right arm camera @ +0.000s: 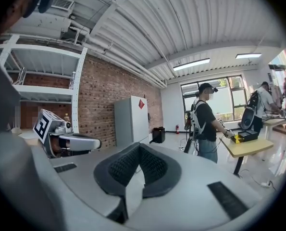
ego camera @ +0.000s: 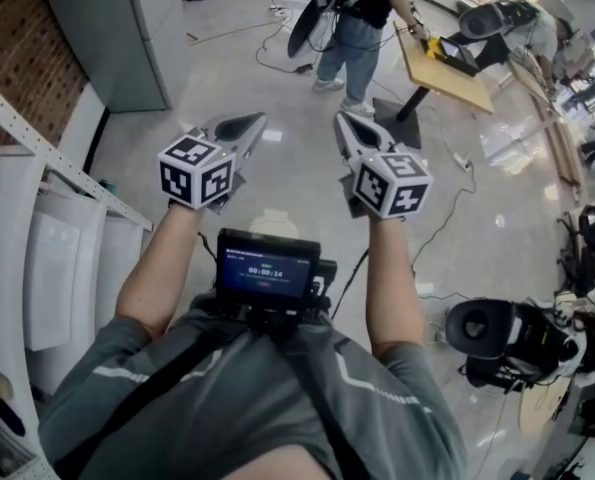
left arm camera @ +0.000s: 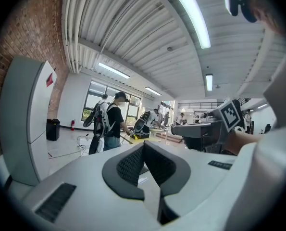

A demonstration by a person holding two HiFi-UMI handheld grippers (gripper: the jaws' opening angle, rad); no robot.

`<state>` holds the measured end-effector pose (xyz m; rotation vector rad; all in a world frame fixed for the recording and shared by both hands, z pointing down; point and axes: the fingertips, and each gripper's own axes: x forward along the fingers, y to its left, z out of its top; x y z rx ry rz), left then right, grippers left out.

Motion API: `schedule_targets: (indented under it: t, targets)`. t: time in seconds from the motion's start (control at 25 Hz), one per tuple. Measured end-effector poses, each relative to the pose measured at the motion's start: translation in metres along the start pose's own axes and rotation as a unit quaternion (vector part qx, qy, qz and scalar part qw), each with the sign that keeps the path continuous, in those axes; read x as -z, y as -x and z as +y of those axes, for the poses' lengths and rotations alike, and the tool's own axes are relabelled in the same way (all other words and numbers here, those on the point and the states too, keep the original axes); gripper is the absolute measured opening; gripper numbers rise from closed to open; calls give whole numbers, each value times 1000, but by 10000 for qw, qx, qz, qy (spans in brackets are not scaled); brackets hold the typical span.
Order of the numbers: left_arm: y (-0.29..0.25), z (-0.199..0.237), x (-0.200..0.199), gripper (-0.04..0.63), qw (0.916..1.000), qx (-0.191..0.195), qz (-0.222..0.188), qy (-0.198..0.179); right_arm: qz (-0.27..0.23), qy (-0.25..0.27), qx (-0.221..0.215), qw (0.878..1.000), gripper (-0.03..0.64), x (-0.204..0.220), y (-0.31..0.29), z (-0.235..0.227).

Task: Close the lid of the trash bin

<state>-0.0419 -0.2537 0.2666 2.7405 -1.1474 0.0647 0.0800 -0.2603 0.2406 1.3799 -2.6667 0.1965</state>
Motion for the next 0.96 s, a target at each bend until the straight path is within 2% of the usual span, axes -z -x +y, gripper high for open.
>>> schedule_targets:
  t: [0.96]
  targets:
    - [-2,-5,-3,-5,10000,56,5,10,-5,-50,60,10000,9,3,2,2]
